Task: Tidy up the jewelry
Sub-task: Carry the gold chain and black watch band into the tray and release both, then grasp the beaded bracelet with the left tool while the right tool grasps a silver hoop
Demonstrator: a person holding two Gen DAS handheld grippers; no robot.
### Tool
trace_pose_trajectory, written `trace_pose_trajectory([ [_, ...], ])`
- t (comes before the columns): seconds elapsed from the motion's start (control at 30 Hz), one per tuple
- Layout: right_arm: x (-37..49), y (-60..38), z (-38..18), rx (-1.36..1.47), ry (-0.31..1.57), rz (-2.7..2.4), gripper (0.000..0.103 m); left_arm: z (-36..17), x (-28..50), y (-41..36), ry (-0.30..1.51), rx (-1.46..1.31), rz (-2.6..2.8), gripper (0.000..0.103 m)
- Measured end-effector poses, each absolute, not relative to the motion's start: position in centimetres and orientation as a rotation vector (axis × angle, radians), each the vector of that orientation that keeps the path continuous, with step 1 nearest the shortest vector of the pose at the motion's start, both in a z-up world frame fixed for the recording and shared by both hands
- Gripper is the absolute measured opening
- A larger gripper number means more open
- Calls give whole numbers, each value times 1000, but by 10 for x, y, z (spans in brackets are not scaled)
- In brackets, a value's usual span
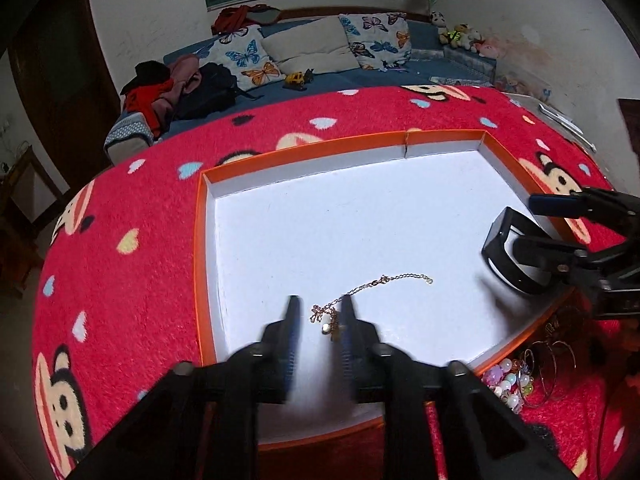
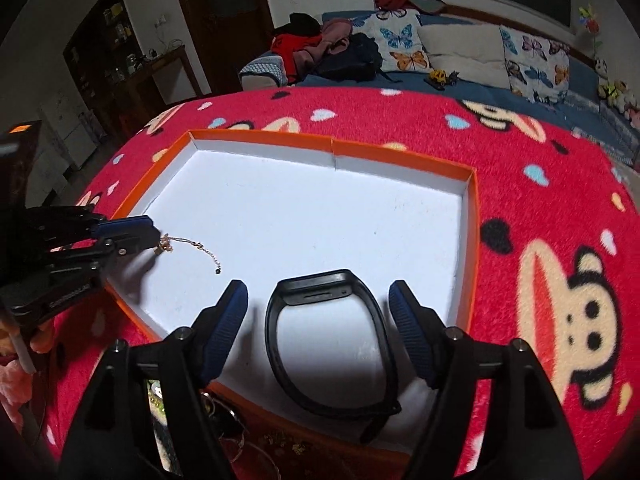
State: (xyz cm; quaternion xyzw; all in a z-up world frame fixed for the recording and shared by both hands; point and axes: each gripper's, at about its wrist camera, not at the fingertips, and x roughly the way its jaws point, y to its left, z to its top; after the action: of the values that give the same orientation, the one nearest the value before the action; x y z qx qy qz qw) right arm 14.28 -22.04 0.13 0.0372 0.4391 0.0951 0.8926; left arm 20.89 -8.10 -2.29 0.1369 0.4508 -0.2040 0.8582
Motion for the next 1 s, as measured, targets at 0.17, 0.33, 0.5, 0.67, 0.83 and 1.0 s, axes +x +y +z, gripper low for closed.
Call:
trace_pose_trajectory([
  [0.17,117,-218,20,40,873,226,73,-13,202,-81,903,293,-422,52],
  [0.33,81,-207,22,-4,872,272,69,2,188,-80,865,279,-437,52],
  [0.5,59,-189,6,-5,914,338,54,14,169,-75,840,256,-451,52],
  [0.67,63,-178,-9,10,946,367,41,20,144,-65,823,237,-448,52],
  [0.83,72,-172,-14,31,954,365,39,19,125,-48,824,187,-436,52],
  [1.0,77,-169,-17,52,959,355,37,17,116,-34,824,147,-436,52],
])
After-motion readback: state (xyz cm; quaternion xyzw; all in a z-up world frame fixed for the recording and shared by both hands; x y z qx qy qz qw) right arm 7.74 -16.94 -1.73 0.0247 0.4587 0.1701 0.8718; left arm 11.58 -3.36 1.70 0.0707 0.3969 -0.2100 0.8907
